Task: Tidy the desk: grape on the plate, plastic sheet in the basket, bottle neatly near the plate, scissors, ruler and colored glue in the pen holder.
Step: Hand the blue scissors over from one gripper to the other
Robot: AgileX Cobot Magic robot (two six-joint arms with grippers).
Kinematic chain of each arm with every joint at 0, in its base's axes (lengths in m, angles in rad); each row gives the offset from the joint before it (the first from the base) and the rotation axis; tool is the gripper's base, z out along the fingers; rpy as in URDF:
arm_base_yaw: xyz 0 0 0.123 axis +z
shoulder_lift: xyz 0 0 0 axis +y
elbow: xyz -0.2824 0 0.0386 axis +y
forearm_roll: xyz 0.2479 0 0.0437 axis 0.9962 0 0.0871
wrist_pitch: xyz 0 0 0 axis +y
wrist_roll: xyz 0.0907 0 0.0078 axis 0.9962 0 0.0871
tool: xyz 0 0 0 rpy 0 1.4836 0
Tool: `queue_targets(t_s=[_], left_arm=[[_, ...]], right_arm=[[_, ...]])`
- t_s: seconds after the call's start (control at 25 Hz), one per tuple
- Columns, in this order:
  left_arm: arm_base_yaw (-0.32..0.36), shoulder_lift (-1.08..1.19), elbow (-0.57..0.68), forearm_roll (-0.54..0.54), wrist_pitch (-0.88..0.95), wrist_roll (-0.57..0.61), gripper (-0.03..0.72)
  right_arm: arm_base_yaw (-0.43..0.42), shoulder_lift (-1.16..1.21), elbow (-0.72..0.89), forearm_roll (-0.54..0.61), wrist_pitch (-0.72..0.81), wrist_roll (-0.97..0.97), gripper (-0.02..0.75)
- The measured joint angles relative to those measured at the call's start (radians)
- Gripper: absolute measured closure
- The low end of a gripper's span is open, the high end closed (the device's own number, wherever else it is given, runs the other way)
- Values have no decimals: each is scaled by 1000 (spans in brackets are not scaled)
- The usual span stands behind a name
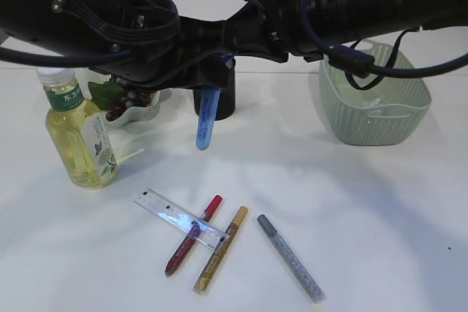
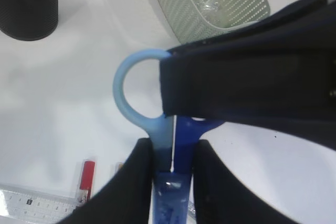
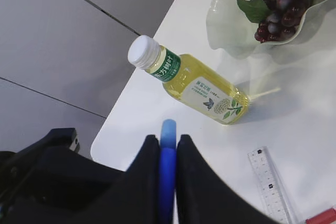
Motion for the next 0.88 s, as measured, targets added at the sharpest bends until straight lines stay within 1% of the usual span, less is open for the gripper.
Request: queue_targets(t_s=[0.32,0.44,0.56,0.68,0.72,0.8,0.88], left_arm=[[0,0,0,14,0,0,544],[-2,0,0,27,4,0,522],[-2,0,0,37,16,0,442],[-2,-2,0,50,27,0,300],[-2,-6,0,55,32,0,269],[-2,-16,0,71,38,0,228],[-2,-29,0,99,47,0,214]], right_arm=[[0,0,0,4,0,-14,685],[0,0,0,6,0,-28,686],[0,0,0,6,0,-40,687],[0,0,0,6,0,-45,687],[0,0,0,6,0,-45,687],[0,0,0,6,0,-48,687],[0,0,0,6,-6,-50,687]])
